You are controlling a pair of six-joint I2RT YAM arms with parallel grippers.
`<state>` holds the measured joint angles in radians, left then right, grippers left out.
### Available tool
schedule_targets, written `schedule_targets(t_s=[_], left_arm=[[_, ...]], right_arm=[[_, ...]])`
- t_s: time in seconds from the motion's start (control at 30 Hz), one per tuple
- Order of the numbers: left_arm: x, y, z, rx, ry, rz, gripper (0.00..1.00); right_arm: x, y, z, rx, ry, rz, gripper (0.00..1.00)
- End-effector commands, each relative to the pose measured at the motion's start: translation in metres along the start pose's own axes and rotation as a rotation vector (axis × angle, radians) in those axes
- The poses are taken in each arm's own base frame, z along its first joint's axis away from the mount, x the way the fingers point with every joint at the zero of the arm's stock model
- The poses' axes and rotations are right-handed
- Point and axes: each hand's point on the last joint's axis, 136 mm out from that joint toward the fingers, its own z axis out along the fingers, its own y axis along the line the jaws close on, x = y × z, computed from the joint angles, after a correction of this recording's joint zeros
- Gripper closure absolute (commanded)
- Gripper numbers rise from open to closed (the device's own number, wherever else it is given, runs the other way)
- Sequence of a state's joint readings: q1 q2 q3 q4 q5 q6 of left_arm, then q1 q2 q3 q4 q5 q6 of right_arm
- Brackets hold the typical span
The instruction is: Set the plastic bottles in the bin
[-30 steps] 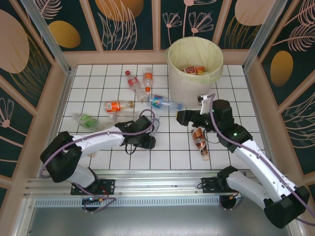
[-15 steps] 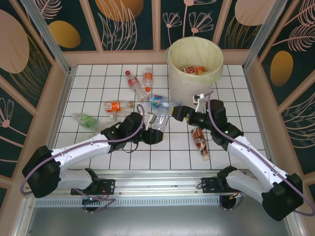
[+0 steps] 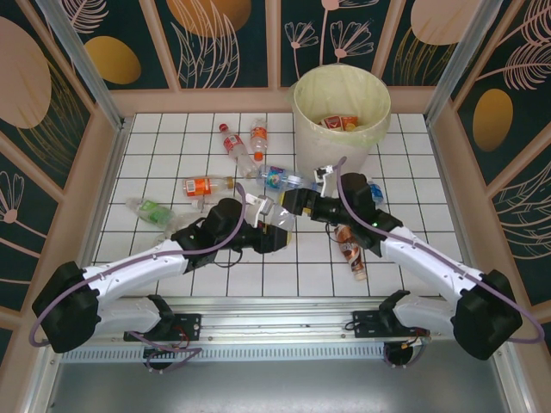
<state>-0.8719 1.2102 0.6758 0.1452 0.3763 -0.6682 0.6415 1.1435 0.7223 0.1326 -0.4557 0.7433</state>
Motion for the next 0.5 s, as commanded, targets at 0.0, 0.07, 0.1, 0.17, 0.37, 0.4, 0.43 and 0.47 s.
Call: schedule_targets(t_s=[0.0, 0.07, 0.1, 0.17, 0.37, 0.4, 0.43, 0.47], left_arm=[[-0.0047, -0.0145, -0.0019, 0.061, -0.021, 0.016, 0.50], [-0.0058, -0.0160, -0.0025, 0.068, -0.026, 0.018, 0.50], [-0.0064, -0.0166, -0.0028, 0.070, -0.029, 0.019, 0.50], [-0.0069, -0.0167, -0.0034, 0.070, -0.034, 0.019, 0.50], [-0.0072, -0.0167, -0.0027, 0.076, -0.040, 0.015, 0.49], [-0.0072, -0.0167, -0.0028, 0.076, -0.040, 0.015, 0.49], [-0.0073, -0.0167, -0.0027, 0.076, -0.041, 0.015, 0.49], [-0.0072, -0.0166, -0.0026, 0.076, -0.041, 0.015, 0.49]], right_arm=[[-0.0115, 0.0274, 0.0027, -0.083, -0.025, -0.029, 0.13], [-0.0126, 0.0275, 0.0042, -0.083, -0.030, -0.026, 0.16], [-0.0127, 0.0271, 0.0049, -0.082, -0.031, -0.026, 0.17], [-0.0132, 0.0271, 0.0055, -0.083, -0.031, -0.025, 0.22], [-0.0132, 0.0274, 0.0067, -0.083, -0.031, -0.025, 0.37], [-0.0137, 0.0273, 0.0066, -0.082, -0.032, -0.025, 0.38], [-0.0128, 0.0273, 0.0069, -0.081, -0.030, -0.024, 0.39], [-0.0127, 0.0266, 0.0071, -0.079, -0.030, -0.023, 0.40]])
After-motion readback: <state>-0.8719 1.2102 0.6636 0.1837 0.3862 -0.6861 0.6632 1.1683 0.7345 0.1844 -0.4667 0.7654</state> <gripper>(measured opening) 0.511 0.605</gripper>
